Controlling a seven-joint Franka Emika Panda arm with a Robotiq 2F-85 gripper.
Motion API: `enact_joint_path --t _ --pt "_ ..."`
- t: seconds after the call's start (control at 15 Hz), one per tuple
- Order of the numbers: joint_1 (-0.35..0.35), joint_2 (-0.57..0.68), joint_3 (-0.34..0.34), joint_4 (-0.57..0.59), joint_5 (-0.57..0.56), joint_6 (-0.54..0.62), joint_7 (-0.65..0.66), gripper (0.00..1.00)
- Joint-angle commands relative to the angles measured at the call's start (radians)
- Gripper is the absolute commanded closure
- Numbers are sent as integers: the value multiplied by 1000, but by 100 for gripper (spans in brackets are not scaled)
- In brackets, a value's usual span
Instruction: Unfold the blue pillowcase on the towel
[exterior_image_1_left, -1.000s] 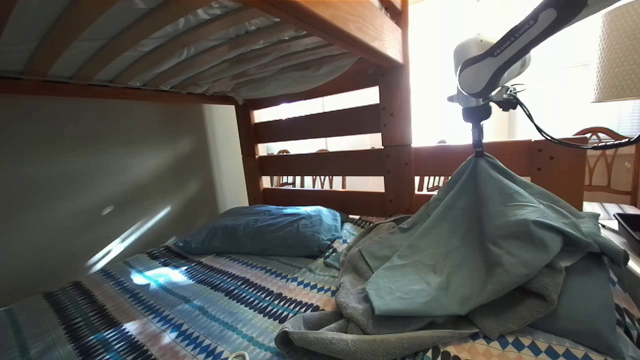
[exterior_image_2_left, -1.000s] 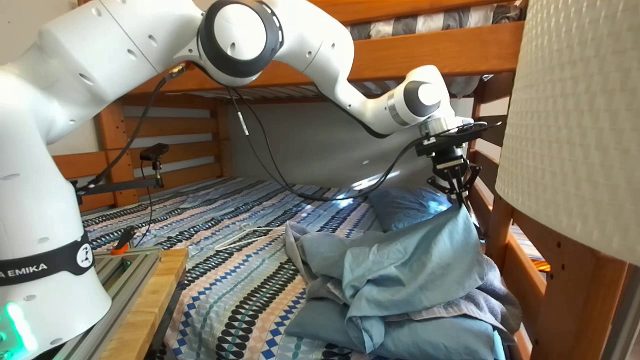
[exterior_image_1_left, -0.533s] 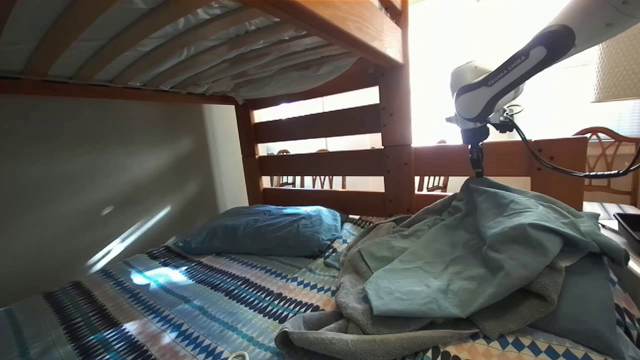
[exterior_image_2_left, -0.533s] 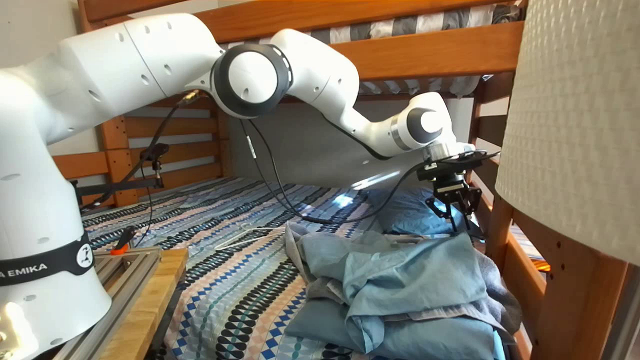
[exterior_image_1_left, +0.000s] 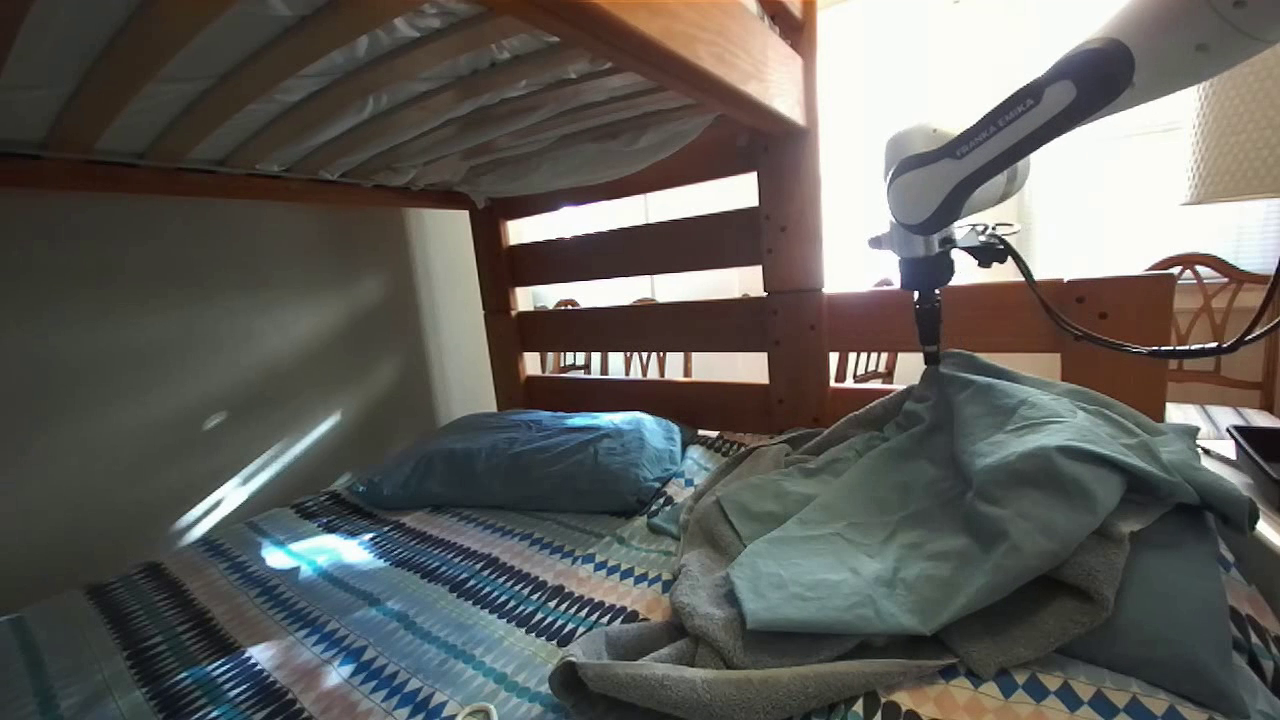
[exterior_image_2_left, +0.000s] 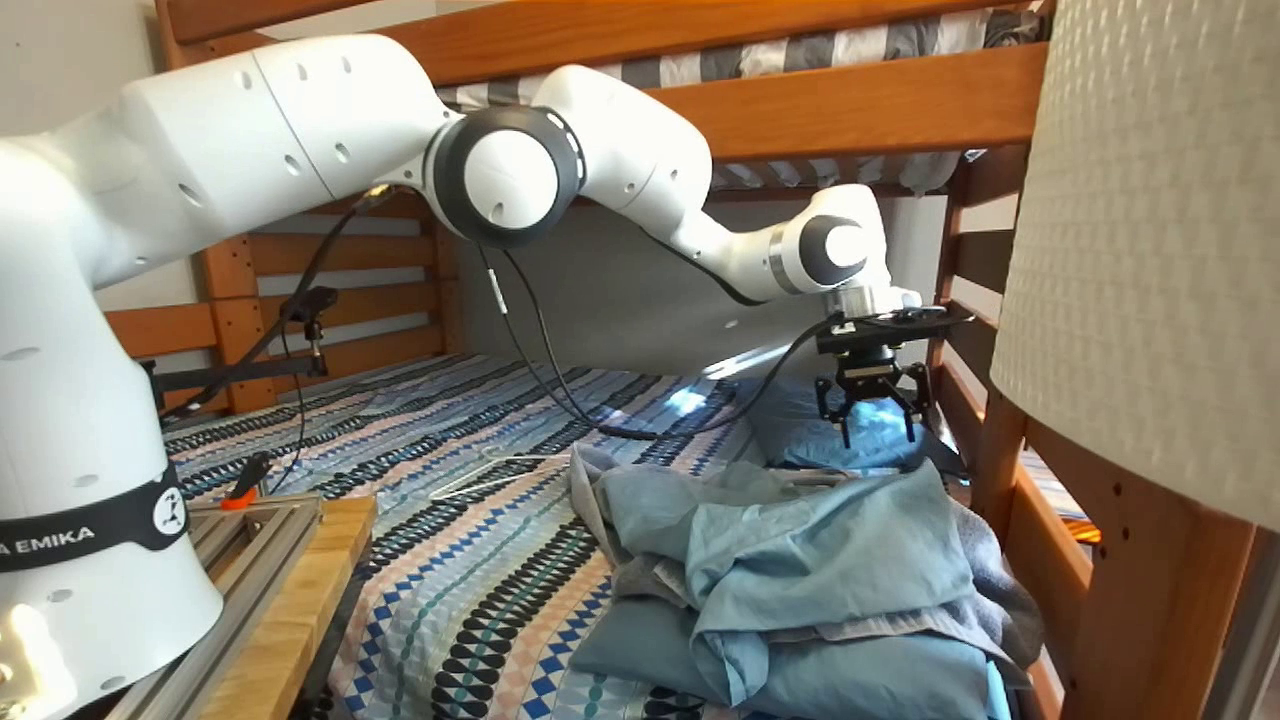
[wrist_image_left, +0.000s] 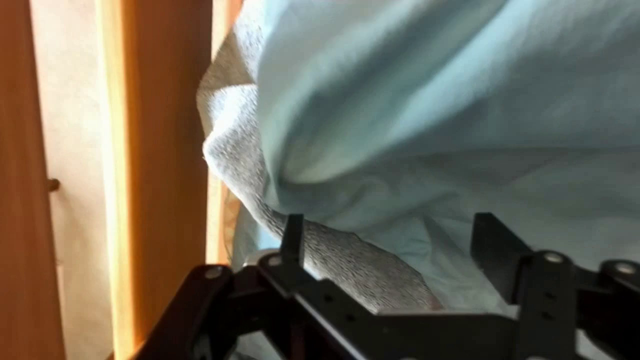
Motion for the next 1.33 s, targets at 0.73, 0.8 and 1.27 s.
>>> enact_joint_path --t 0.73,0.8,1.27 --pt "0 36 257 -22 50 28 -386 0" --pt "-5 33 252 -26 48 27 -383 0" --pt "65 143 208 103 157 16 -512 0"
